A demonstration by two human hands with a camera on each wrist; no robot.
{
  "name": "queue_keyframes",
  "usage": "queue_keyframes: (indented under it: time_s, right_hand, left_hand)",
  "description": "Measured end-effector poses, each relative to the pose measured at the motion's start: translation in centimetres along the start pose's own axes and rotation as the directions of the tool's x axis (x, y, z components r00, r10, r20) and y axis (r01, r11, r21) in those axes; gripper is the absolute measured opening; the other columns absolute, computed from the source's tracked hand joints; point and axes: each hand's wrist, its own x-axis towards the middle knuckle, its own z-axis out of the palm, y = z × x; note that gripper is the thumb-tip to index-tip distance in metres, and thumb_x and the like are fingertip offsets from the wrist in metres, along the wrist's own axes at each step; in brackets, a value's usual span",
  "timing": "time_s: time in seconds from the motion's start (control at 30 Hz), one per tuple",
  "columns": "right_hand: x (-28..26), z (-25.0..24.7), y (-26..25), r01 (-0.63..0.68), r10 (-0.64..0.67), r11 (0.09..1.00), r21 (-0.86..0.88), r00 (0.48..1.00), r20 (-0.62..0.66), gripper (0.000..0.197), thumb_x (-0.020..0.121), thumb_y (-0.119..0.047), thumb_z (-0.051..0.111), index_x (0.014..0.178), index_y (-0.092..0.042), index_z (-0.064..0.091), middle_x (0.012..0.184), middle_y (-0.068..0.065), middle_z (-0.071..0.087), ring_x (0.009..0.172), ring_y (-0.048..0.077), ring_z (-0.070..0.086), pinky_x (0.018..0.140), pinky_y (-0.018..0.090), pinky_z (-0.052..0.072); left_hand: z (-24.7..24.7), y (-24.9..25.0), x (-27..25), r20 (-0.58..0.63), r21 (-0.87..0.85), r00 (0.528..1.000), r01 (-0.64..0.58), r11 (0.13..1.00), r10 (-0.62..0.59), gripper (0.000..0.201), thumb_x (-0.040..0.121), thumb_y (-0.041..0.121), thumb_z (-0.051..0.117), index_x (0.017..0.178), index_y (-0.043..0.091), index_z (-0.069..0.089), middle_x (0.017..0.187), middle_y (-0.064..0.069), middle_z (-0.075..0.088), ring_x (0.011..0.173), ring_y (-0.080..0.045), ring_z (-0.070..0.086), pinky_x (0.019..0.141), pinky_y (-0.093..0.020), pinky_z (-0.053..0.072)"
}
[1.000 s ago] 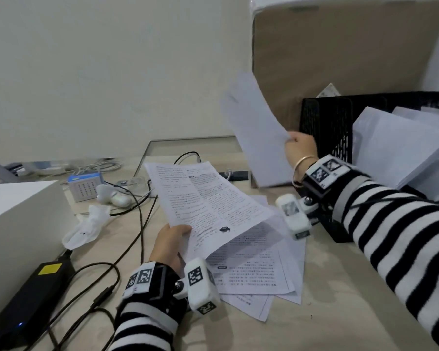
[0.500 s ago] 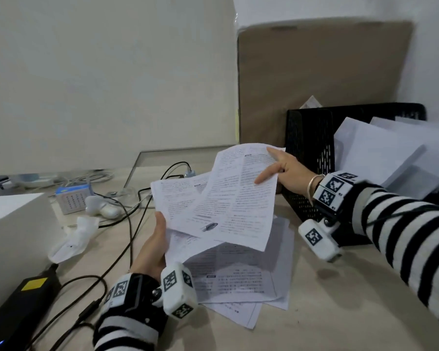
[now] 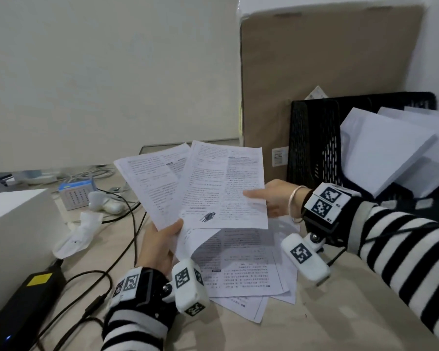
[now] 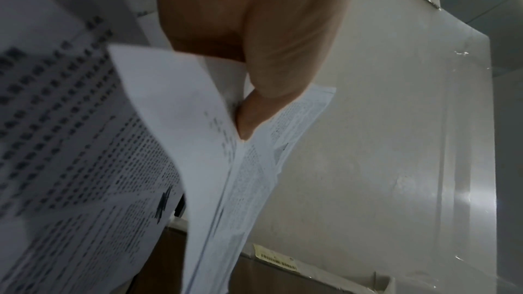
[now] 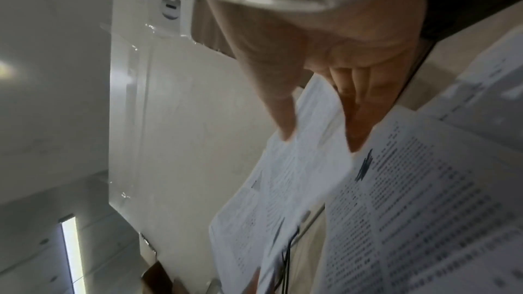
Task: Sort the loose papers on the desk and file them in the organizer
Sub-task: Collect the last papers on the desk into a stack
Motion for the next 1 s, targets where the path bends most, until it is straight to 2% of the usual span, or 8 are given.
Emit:
queue_keyframes:
  time_s: [0.1, 0.23, 0.43, 0.53, 0.6, 0.8, 0.9, 1.0]
  right_hand:
    - [0.4, 0.3, -0.1, 0.088, -0.104, 0.99, -0.112, 0.985, -0.138, 0.014, 0.082, -0.006, 0.071, 0.096, -0.004, 0.067, 0.098, 0.009, 0.069, 0.089, 0.023, 0.067, 0.082, 0.036, 0.056]
    - [0.2, -1.3, -0.2, 0.198, -0.269, 0.942, -0.271, 0.928, -0.258, 0.013, 0.087, -0.008, 0.066, 0.075, -0.004, 0.065, 0.072, 0.004, 0.062, 0.064, 0.016, 0.057, 0.055, 0.023, 0.046]
    - [-0.1, -4.5, 0.4, 0.295, -0.34, 0.929, -0.223, 0.918, -0.202, 0.026, 0.089, -0.015, 0.066, 0.1, 0.008, 0.067, 0.099, 0.029, 0.067, 0.08, 0.023, 0.058, 0.073, 0.035, 0.05]
    - [-0.3, -3.9, 0.0, 0.311, -0.357, 0.907, -0.285, 0.925, -0.127, 0.019, 0.088, -0.015, 0.066, 0.099, -0.001, 0.071, 0.094, 0.017, 0.071, 0.074, 0.017, 0.059, 0.063, 0.025, 0.051]
    - [0.0, -2.9, -0.2, 0.296, -0.334, 0.895, -0.333, 0.941, -0.062, 0.012, 0.088, -0.017, 0.067, 0.094, -0.008, 0.072, 0.088, 0.008, 0.068, 0.072, 0.013, 0.057, 0.055, 0.019, 0.044]
    - [1.6, -1.0, 0.5, 0.13, -0.141, 0.899, -0.419, 0.99, 0.006, 0.034, 0.09, -0.031, 0.063, 0.12, -0.018, 0.057, 0.11, -0.002, 0.057, 0.1, 0.017, 0.056, 0.077, 0.028, 0.046]
    - [1.9, -0.5, 0.6, 0.147, -0.144, 0.943, -0.297, 0.989, 0.03, 0.014, 0.092, -0.023, 0.061, 0.083, -0.014, 0.065, 0.084, 0.002, 0.062, 0.076, 0.017, 0.058, 0.072, 0.029, 0.048]
    - [2.5, -0.3, 0.0, 0.227, -0.233, 0.954, -0.195, 0.973, -0.007, 0.012, 0.09, -0.021, 0.063, 0.081, -0.017, 0.07, 0.088, 0.004, 0.07, 0.083, 0.023, 0.065, 0.082, 0.036, 0.051]
  left_hand:
    - [0.3, 0.0, -0.3, 0.019, 0.003, 1.0, -0.014, 1.0, 0.014, 0.03, 0.095, 0.003, 0.054, 0.124, 0.009, 0.057, 0.117, -0.013, 0.07, 0.106, -0.034, 0.067, 0.092, -0.049, 0.052]
    - [0.7, -0.1, -0.2, -0.073, 0.032, 0.996, -0.04, 0.999, 0.042, 0.019, 0.103, 0.019, 0.043, 0.112, 0.017, 0.06, 0.107, -0.003, 0.071, 0.099, -0.025, 0.068, 0.088, -0.043, 0.053]
    - [0.8, -0.1, -0.1, -0.008, 0.094, 1.0, -0.02, 0.995, 0.021, 0.03, 0.104, 0.031, 0.041, 0.121, 0.014, 0.059, 0.115, -0.004, 0.07, 0.105, -0.022, 0.067, 0.094, -0.042, 0.051]
    - [1.2, 0.0, -0.1, 0.074, 0.105, 0.997, 0.016, 0.994, -0.024, 0.042, 0.101, 0.04, 0.041, 0.125, 0.01, 0.056, 0.12, -0.009, 0.069, 0.108, -0.026, 0.067, 0.096, -0.044, 0.05]
    - [1.4, -0.1, -0.2, 0.109, 0.109, 0.993, 0.033, 0.993, -0.045, 0.039, 0.1, 0.037, 0.045, 0.122, 0.009, 0.059, 0.116, -0.008, 0.071, 0.106, -0.026, 0.068, 0.088, -0.04, 0.054]
    - [1.2, 0.2, -0.6, 0.108, 0.128, 0.994, 0.009, 0.992, -0.023, 0.026, 0.098, 0.001, 0.047, 0.121, 0.006, 0.059, 0.112, -0.01, 0.072, 0.098, -0.025, 0.071, 0.07, -0.032, 0.06]
    - [1.3, 0.5, -0.7, 0.1, 0.032, 0.995, 0.019, 0.999, -0.022, 0.029, 0.098, 0.002, 0.046, 0.124, 0.007, 0.057, 0.114, -0.012, 0.071, 0.1, -0.028, 0.07, 0.077, -0.038, 0.058]
    - [1.7, 0.9, -1.0, 0.143, -0.074, 0.988, 0.075, 0.994, -0.064, 0.026, 0.098, 0.013, 0.05, 0.122, 0.012, 0.058, 0.112, -0.011, 0.072, 0.099, -0.029, 0.07, 0.078, -0.04, 0.059]
